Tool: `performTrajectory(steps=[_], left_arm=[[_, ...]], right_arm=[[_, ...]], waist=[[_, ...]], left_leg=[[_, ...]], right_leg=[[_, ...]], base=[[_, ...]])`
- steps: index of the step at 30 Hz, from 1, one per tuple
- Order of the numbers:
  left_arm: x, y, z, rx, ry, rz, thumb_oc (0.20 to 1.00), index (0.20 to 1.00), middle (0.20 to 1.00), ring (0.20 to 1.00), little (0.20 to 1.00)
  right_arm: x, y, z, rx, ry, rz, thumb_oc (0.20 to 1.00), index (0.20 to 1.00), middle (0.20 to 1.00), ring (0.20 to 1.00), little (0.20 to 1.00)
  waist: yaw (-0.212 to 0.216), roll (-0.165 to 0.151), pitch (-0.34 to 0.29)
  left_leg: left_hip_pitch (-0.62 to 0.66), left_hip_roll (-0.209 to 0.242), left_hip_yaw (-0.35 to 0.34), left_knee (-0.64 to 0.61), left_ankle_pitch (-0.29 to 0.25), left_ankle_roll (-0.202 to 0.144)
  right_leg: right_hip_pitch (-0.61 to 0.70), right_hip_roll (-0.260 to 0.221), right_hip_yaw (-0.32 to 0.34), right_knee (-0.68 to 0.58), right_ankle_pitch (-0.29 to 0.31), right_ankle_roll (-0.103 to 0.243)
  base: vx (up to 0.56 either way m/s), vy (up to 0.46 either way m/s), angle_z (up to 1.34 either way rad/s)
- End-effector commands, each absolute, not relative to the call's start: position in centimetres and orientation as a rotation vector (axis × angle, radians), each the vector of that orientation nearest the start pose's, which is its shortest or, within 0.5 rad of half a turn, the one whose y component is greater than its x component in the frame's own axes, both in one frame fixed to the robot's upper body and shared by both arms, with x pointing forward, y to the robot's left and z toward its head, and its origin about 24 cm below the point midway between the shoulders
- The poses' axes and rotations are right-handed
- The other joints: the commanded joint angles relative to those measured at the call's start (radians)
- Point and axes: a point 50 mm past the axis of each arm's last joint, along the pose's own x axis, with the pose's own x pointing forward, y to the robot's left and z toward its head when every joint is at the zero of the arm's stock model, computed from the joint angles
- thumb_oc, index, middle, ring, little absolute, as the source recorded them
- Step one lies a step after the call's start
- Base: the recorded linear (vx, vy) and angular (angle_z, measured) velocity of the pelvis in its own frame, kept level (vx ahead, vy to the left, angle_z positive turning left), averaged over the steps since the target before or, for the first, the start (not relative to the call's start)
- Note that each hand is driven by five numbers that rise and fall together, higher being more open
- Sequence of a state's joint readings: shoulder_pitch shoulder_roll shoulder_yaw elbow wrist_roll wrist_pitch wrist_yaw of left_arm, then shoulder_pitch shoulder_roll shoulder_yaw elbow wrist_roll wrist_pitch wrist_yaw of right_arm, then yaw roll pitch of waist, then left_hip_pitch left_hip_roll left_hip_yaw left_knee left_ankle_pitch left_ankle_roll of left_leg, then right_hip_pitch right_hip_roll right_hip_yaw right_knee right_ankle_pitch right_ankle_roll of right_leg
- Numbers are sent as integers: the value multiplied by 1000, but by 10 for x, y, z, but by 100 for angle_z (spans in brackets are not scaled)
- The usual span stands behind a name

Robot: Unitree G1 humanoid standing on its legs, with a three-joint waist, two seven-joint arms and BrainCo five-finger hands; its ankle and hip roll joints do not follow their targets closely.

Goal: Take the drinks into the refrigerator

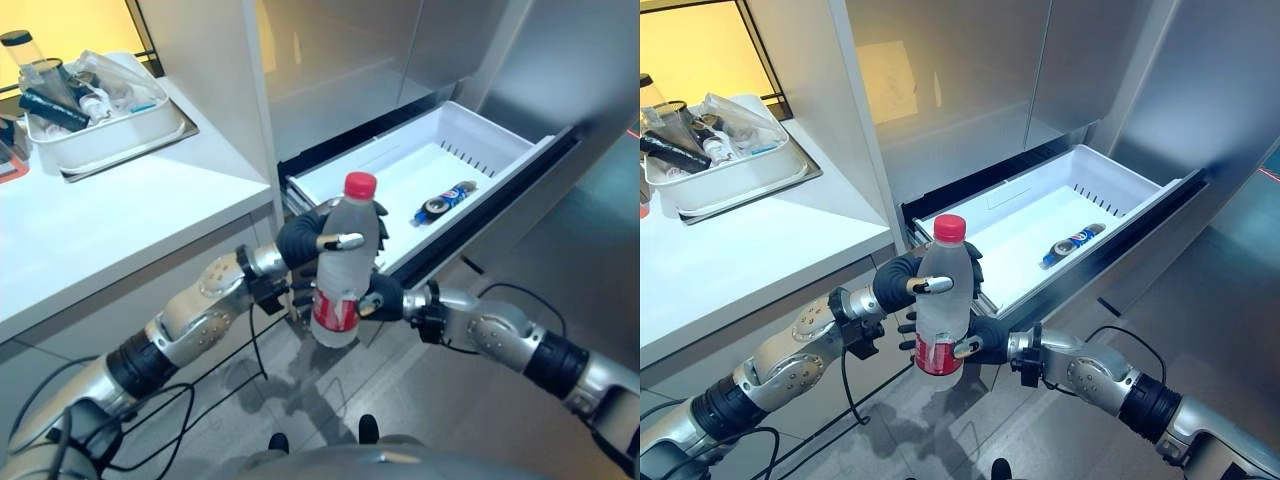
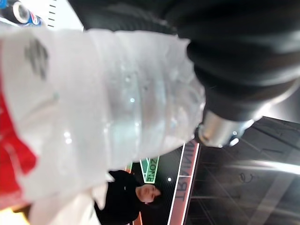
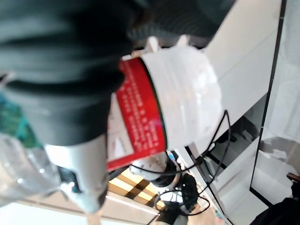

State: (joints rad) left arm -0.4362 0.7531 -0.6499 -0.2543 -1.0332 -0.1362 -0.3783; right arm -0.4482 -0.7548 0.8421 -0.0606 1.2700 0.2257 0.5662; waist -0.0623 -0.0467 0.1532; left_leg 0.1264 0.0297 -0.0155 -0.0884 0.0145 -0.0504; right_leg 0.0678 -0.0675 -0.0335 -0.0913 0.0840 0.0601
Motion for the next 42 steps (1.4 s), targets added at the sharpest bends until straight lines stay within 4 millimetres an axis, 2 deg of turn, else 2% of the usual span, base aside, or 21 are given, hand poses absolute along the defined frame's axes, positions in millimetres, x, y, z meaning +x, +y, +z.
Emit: performTrajectory(steps=[1,3,4,5,19,25,26,27,28,31,34,38,42], left_arm=[[260,75,209,-174,-486,-1209,200,200,200,200,200],[260,75,209,-168,-490,-1206,200,200,200,200,200],[260,76,209,-174,-492,-1203,200,200,200,200,200],[260,76,208,-184,-492,-1192,200,200,200,200,200],[264,82,194,-214,-465,-1116,200,200,200,200,200],[265,85,180,-249,-416,-1084,200,200,200,200,200],[265,85,179,-247,-412,-1077,285,285,285,285,285],[265,86,177,-246,-408,-1071,705,705,705,705,705],[265,88,175,-249,-402,-1061,1000,1000,1000,1000,1000],[264,94,170,-239,-382,-1041,1000,1000,1000,1000,1000],[263,109,168,-223,-379,-991,1000,1000,1000,1000,1000],[254,138,161,-228,-370,-886,1000,1000,1000,1000,1000],[241,164,148,-292,-340,-768,1000,1000,1000,1000,1000]], right_arm=[[222,-64,88,553,398,1456,1000,1000,1000,1000,1000],[221,-62,88,551,400,1467,1000,1000,1000,1000,1000],[220,-61,89,549,397,1479,580,580,580,580,580],[220,-59,91,551,384,1483,200,200,200,200,200],[222,-46,99,601,310,1482,200,200,200,200,200],[223,-45,99,614,298,1474,200,200,200,200,200],[223,-44,99,619,292,1471,200,200,200,200,200],[223,-44,100,624,282,1468,200,200,200,200,200],[223,-44,101,632,271,1463,200,200,200,200,200],[224,-46,105,637,241,1457,200,200,200,200,200],[227,-56,113,627,179,1427,200,200,200,200,200],[230,-85,126,631,71,1339,200,200,200,200,200],[236,-122,138,645,-88,1160,200,200,200,200,200]], waist=[[8,-29,1],[7,-28,0],[7,-27,0],[7,-27,-1],[9,-24,0],[7,-20,-4],[6,-20,-4],[6,-19,-4],[6,-18,-5],[5,-15,-6],[4,-13,-8],[4,-12,-13],[1,-12,-15]], left_leg=[[-19,-50,-45,92,-110,50],[-19,-51,-46,92,-110,50],[-19,-51,-46,93,-110,50],[-19,-50,-47,93,-111,50],[-16,-45,-46,93,-113,52],[-10,-42,-40,91,-115,53],[-9,-42,-40,91,-115,53],[-9,-42,-40,91,-115,53],[-9,-43,-40,91,-115,53],[-9,-42,-38,92,-115,52],[-8,-42,-37,91,-114,52],[-6,-41,-39,89,-115,52],[-5,-42,-40,88,-115,54]], right_leg=[[20,-15,-51,99,-127,19],[20,-15,-52,100,-128,18],[20,-15,-52,100,-129,18],[20,-15,-51,101,-129,18],[18,-13,-45,100,-130,17],[21,-11,-38,97,-131,16],[21,-11,-37,97,-130,15],[22,-11,-36,96,-131,15],[22,-11,-36,96,-131,15],[23,-11,-35,97,-132,15],[23,-11,-35,97,-132,16],[24,-12,-38,94,-132,17],[25,-13,-37,93,-133,19]], base=[[0,0,0],[0,0,0],[0,0,0],[0,0,0],[0,0,0],[0,0,0],[0,0,0],[0,0,0],[0,0,0],[0,0,0],[0,0,0],[0,0,0],[0,0,0]])
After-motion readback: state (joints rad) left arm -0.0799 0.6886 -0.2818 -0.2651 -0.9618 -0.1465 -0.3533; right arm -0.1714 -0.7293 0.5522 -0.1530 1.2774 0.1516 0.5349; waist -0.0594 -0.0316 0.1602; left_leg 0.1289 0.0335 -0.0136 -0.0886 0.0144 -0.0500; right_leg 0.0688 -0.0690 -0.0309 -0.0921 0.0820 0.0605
